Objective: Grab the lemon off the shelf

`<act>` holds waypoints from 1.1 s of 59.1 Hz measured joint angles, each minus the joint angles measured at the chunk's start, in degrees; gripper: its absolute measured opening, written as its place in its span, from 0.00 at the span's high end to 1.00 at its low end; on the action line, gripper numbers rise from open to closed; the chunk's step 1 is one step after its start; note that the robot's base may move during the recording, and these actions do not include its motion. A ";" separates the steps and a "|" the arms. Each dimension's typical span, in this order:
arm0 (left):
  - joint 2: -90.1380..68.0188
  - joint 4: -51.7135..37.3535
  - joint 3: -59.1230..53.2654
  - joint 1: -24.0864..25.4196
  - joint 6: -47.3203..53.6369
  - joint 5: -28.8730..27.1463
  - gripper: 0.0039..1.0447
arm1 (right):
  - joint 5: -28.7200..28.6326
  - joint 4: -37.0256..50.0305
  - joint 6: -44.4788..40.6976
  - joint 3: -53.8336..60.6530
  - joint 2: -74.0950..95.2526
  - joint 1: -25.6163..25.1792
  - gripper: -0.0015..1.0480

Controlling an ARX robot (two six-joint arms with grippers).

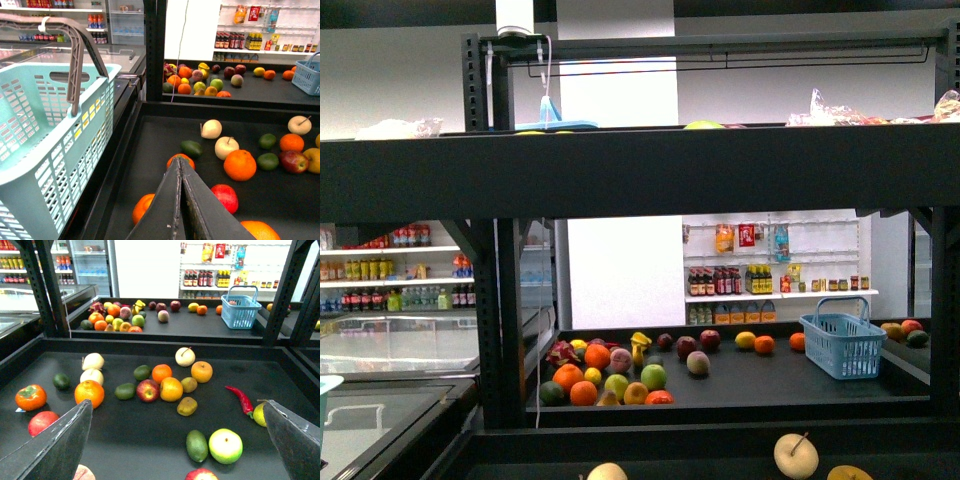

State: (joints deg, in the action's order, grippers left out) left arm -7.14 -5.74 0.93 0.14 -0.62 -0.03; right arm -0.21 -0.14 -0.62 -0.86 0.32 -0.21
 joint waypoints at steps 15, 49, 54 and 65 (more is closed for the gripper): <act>6.78 5.57 -0.15 -0.02 0.02 0.00 0.98 | 0.02 0.00 0.00 0.00 -0.04 0.00 0.02; 6.78 5.64 -0.15 0.00 0.00 0.02 0.15 | 0.02 0.00 0.00 0.00 -0.04 0.00 0.02; 6.78 5.64 -0.15 -0.02 0.13 0.02 0.06 | 0.02 0.00 0.00 0.00 -0.04 0.00 0.02; 6.78 5.64 -0.15 0.00 0.13 0.02 0.07 | 0.02 0.00 0.00 0.00 -0.04 0.00 0.02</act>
State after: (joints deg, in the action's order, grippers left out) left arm -0.36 -0.10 0.78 0.14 -0.49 -0.01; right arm -0.19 -0.14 -0.62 -0.86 0.27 -0.21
